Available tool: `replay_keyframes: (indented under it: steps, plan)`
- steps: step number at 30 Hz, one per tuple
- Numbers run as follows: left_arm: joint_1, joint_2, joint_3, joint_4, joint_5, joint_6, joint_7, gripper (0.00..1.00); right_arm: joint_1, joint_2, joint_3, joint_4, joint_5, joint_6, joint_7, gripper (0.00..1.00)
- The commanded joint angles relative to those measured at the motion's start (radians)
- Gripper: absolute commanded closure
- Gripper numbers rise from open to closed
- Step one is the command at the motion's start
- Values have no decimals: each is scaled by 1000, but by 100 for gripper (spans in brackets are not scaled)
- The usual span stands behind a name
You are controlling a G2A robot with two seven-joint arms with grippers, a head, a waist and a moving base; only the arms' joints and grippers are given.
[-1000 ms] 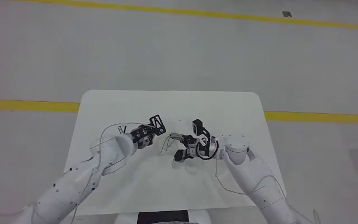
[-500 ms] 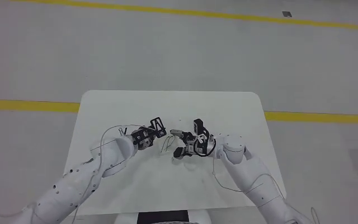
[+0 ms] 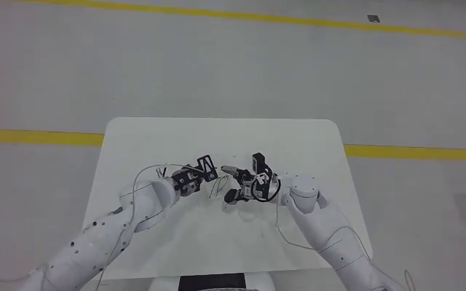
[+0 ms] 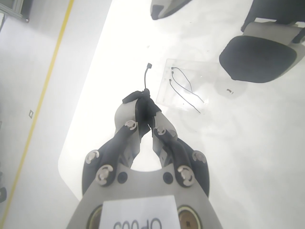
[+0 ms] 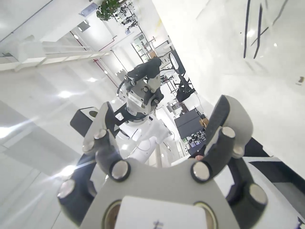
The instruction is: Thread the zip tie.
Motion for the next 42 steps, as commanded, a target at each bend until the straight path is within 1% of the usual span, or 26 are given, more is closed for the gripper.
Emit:
replay_keyframes:
  steps: [1,2,3,4,5,6,8,10,18,26,31,34,39,42]
  plan:
    - [0,2,1,-1,0,0,2,100,3,-2,-3,5,10,0,-11,0]
    - [0,3,2,-2,1,0,3,100,5,-2,-5,7,15,0,-16,0]
    - [0,4,3,-2,1,0,3,100,8,-3,-6,11,19,0,-20,9]
    - [0,6,5,-2,0,0,5,100,12,-4,-8,17,25,0,-23,20]
    - [0,8,7,-3,0,0,6,100,16,-5,-10,22,29,0,-24,38]
    - [0,9,8,-3,0,0,7,100,19,-6,-13,25,32,0,-26,50]
    - [-2,12,11,-4,-2,0,9,100,25,-7,-17,32,38,0,-29,53]
    - [-4,16,14,-4,-6,0,10,100,31,-8,-20,39,43,0,-31,60]
    - [-19,29,31,3,-26,0,16,100,42,-12,-26,57,57,-5,-33,68]
    - [-35,40,50,7,-37,0,13,100,46,-15,-29,68,62,-18,-32,70]
    - [-46,46,69,9,-39,0,14,100,48,-17,-29,70,64,-22,-33,76]
    - [-52,50,79,9,-40,0,14,100,49,-18,-29,70,65,-24,-37,76]
    - [-60,57,89,9,-46,0,13,100,49,-19,-29,67,66,-25,-39,80]
    - [-63,60,93,9,-49,0,15,100,48,-19,-30,66,64,-25,-39,85]
